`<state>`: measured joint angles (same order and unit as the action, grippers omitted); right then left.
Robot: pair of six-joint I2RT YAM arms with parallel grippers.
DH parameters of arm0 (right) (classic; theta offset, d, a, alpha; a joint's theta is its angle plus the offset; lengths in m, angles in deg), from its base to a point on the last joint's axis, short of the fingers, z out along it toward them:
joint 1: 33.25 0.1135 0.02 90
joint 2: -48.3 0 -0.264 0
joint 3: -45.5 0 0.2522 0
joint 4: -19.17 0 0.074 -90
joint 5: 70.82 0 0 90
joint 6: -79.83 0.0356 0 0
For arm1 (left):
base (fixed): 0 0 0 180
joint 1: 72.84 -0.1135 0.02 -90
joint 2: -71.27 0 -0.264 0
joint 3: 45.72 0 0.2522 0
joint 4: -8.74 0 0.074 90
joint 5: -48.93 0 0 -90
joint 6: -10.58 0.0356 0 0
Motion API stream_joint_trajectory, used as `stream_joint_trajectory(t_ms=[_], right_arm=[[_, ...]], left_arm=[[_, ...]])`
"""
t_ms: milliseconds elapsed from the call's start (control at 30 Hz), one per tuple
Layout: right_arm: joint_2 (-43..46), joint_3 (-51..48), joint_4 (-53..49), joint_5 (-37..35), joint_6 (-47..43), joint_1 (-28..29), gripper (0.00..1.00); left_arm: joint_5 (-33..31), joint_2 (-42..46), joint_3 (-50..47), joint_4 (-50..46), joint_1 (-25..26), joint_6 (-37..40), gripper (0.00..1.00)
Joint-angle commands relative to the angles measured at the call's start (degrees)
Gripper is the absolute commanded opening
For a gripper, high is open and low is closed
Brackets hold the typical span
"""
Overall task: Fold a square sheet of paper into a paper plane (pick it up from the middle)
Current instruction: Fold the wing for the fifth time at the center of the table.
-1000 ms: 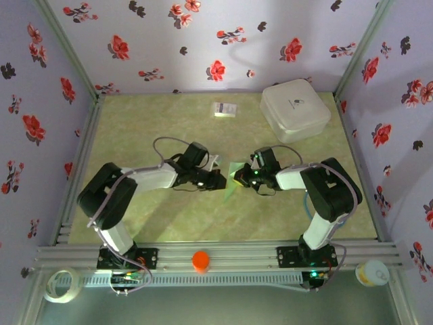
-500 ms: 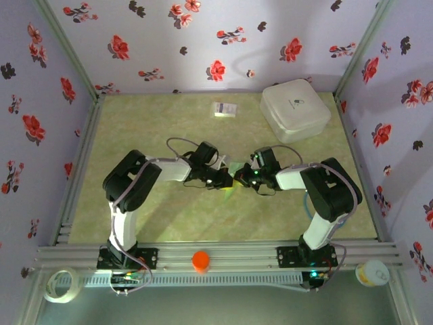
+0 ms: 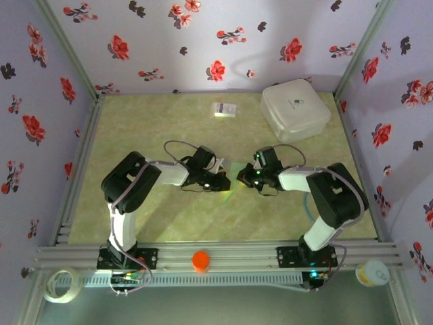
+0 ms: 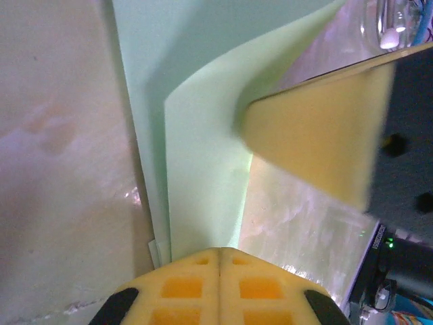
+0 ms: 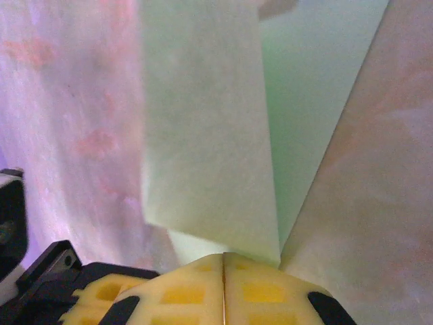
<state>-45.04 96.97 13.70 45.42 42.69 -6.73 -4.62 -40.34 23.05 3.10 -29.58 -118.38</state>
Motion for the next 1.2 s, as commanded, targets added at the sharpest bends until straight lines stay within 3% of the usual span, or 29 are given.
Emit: stream_joint_trajectory(t_ms=[0,233,533,1167], right_arm=[[5.8,2.1,-7.8,-5.4,-4.7,-0.3,0.10],[6.6,0.7,-4.6,-0.9,-7.7,1.6,0.08],[-1.6,4.6,-3.1,0.9,-8.9,5.0,0.07],[-7.9,4.1,1.8,2.2,-5.7,-4.1,0.07]], left_arm=[[-1.6,-1.0,-6.3,-11.0,0.7,3.5,0.00],[1.3,-0.4,-7.1,-12.1,0.7,5.7,0.00],[1.2,-0.3,-6.9,-11.9,0.5,5.0,0.00],[0.5,-3.0,-6.9,-12.5,0.4,5.3,0.00]])
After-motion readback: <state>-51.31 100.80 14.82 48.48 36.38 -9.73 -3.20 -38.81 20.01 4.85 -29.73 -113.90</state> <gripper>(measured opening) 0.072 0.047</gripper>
